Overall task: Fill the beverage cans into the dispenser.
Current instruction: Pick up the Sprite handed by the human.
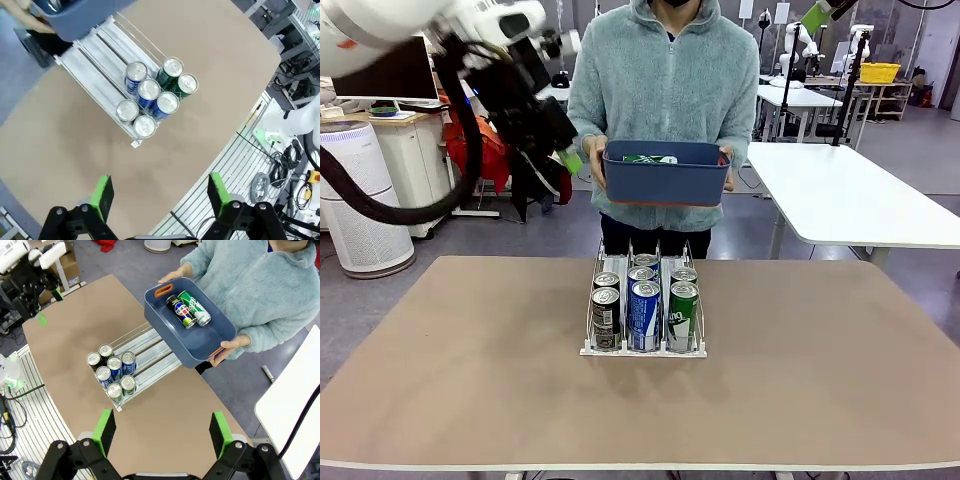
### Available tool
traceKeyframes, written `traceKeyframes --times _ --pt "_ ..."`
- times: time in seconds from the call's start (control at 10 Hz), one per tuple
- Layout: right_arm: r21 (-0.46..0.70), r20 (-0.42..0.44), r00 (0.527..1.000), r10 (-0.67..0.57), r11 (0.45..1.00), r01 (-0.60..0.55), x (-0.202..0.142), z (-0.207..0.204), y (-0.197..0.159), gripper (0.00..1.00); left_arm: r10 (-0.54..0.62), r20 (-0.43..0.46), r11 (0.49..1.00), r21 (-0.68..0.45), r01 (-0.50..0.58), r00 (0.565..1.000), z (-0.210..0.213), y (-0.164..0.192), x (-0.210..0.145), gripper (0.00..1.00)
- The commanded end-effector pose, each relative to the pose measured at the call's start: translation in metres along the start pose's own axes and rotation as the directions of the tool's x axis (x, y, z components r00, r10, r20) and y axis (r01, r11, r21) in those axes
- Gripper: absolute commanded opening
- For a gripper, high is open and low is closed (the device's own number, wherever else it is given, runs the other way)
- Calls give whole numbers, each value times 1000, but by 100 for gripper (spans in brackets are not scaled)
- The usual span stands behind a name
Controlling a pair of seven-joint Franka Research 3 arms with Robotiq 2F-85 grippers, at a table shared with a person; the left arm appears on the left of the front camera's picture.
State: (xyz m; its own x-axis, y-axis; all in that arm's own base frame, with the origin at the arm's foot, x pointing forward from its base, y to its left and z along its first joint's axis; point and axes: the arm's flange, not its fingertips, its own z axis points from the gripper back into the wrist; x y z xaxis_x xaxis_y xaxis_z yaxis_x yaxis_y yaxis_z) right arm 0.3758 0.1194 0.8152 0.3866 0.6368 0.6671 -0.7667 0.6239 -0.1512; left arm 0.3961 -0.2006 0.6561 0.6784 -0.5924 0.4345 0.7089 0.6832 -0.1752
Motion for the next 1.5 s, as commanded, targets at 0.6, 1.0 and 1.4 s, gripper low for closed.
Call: traceKeyframes --times 0.6,1.0,1.4 --pt "1 -6 1000 5 1000 -5 -2 -1 1 100 -85 27 991 105 82 996 35 7 -3 100" --pt "1 -6 1000 5 1000 -5 -2 -1 1 100 -88 25 991 105 85 996 33 5 -2 100" --pt "1 -6 1000 5 1000 -5 -2 -1 1 100 -168 55 981 103 162 984 70 -12 7 100"
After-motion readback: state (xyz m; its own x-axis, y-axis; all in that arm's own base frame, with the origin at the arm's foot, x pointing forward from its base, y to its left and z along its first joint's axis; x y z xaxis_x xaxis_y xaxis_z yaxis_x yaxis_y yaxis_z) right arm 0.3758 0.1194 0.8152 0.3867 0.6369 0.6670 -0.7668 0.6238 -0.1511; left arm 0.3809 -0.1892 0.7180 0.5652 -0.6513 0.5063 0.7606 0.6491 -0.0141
